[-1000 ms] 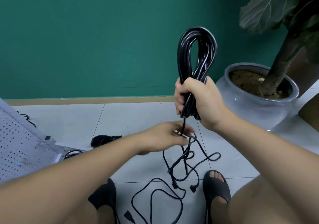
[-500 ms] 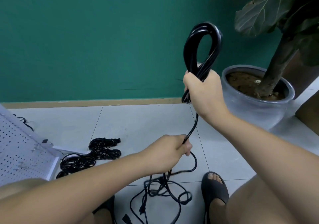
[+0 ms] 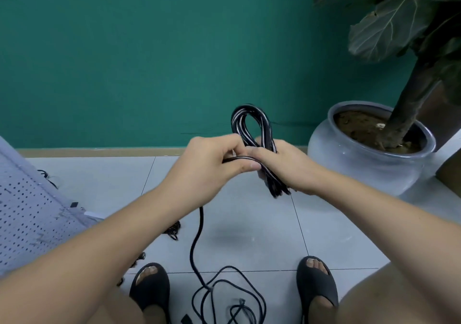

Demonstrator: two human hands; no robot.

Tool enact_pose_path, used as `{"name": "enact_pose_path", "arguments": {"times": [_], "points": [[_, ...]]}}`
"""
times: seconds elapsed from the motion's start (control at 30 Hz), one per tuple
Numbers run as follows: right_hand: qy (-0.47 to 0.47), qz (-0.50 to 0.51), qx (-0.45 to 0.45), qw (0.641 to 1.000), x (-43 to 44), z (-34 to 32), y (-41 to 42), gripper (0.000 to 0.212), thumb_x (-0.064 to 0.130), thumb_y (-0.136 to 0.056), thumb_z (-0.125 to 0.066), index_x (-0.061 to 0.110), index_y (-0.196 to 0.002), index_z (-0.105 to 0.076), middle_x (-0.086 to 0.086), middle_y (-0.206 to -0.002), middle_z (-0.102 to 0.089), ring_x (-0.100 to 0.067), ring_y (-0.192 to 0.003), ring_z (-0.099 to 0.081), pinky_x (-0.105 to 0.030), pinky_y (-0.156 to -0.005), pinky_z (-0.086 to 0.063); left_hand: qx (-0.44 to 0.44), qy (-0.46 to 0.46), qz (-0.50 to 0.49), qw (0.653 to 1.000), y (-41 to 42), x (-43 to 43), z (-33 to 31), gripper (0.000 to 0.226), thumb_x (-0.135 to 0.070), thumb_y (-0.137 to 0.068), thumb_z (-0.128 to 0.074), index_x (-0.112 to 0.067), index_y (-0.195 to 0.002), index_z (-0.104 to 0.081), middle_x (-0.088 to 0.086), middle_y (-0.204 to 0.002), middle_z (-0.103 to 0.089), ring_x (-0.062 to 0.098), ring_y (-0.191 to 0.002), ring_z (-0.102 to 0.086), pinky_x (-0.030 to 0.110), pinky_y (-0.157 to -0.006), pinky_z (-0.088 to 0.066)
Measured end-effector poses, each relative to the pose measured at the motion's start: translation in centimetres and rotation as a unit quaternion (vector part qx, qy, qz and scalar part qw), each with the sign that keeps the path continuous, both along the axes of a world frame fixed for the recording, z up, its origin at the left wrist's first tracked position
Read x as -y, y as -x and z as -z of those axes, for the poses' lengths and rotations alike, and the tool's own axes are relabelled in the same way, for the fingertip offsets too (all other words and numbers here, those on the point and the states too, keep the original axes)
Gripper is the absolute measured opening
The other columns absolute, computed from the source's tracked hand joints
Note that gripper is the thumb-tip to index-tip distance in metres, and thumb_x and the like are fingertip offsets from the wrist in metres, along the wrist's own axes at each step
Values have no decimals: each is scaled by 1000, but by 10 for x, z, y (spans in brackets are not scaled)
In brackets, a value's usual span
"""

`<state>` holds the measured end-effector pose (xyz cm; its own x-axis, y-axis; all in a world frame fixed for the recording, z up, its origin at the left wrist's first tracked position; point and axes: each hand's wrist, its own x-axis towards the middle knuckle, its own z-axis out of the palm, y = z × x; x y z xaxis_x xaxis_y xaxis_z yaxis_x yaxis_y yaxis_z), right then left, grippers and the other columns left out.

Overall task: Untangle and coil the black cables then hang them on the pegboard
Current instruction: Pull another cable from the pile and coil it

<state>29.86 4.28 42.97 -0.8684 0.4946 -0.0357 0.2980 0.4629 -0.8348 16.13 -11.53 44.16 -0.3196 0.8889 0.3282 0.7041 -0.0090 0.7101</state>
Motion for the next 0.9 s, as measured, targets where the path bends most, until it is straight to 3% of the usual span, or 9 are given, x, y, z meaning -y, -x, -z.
{"name": "enact_pose_path", "arguments": {"times": [0.1, 0.23, 0.33, 0.4, 0.53, 0.63, 0.7, 0.8, 0.9], "points": [[61, -27, 19, 998, 11, 0, -5, 78, 88, -92, -44, 13, -84, -59, -9, -64, -66, -35, -51, -60, -54, -55, -46, -23, -23, -23, 999, 8, 1, -8, 48, -49, -79, -90, -18, -75, -53, -8, -53, -45, 13, -55, -33, 26, -52, -28], [115, -67, 22, 991, 14, -3, -11, 91, 100, -82, -41, 13, -98, -62, -5, -66, -62, -27, -53, -56, -45, -58, -43, -41, -24, -42, 998, 16, 4, -19, 46, -48, -79, -90, -20, -79, -53, 1, -58, -54, 15, -55, -37, 36, -54, -37], [57, -89, 63, 992, 16, -8, -14, 62, 80, -80, -69, 19, -88, -60, 0, -71, -57, -19, -64, -52, -38, -66, -39, -82, 4, -55, 995, 20, 6, -25, 44, -53, -77, -89, -26, -85, -55, -3, -65, -60, 16, -59, -47, 39, -56, -41], [30, -92, 122, 988, 16, -10, -17, 40, 60, -82, -72, 22, -84, -60, 2, -73, -55, -19, -67, -51, -41, -67, -39, -137, 29, -63, 988, 24, 6, -27, 48, -62, -75, -87, -30, -91, -54, -8, -67, -61, 11, -64, -51, 36, -54, -39], [22, -91, 206, 974, 18, -13, -24, 21, 33, -90, -72, 21, -80, -58, -5, -70, -49, -23, -65, -43, -43, -60, -31, -231, 45, -49, 971, 41, 3, -26, 38, -58, -82, -83, -34, -99, -59, -13, -74, -57, 4, -71, -53, 34, -60, -39], [20, -103, 222, 969, 22, -16, -29, 26, 33, -85, -73, 15, -83, -56, -6, -73, -50, -22, -65, -43, -39, -59, -31, -189, 33, 20, 981, 56, 0, -19, 28, -48, -82, -88, -33, -99, -73, -13, -87, -61, 8, -85, -60, 36, -74, -50], [43, -133, 228, 963, 22, -17, -32, 35, 36, -79, -68, 5, -83, -54, -7, -72, -52, -23, -59, -45, -35, -55, -34, -141, 58, 60, 986, 63, 2, -19, 21, -44, -82, -88, -33, -98, -80, -15, -98, -67, 6, -99, -64, 29, -88, -49], [94, -183, 207, 956, 21, -21, -36, 22, 27, -82, -59, 7, -75, -52, -9, -69, -51, -23, -50, -44, -28, -47, -32, -109, 102, 55, 987, 83, 5, -19, 9, -35, -88, -86, -38, -96, -82, -20, -115, -71, 7, -109, -65, 28, -96, -47], [157, -212, 178, 948, 20, -24, -38, 16, 21, -82, -54, 9, -73, -47, -10, -64, -44, -25, -49, -36, -33, -48, -30, -60, 122, 33, 990, 100, 6, -15, 23, -17, -97, -79, -40, -99, -83, -17, -114, -76, 8, -109, -69, 33, -101, -51]]}}
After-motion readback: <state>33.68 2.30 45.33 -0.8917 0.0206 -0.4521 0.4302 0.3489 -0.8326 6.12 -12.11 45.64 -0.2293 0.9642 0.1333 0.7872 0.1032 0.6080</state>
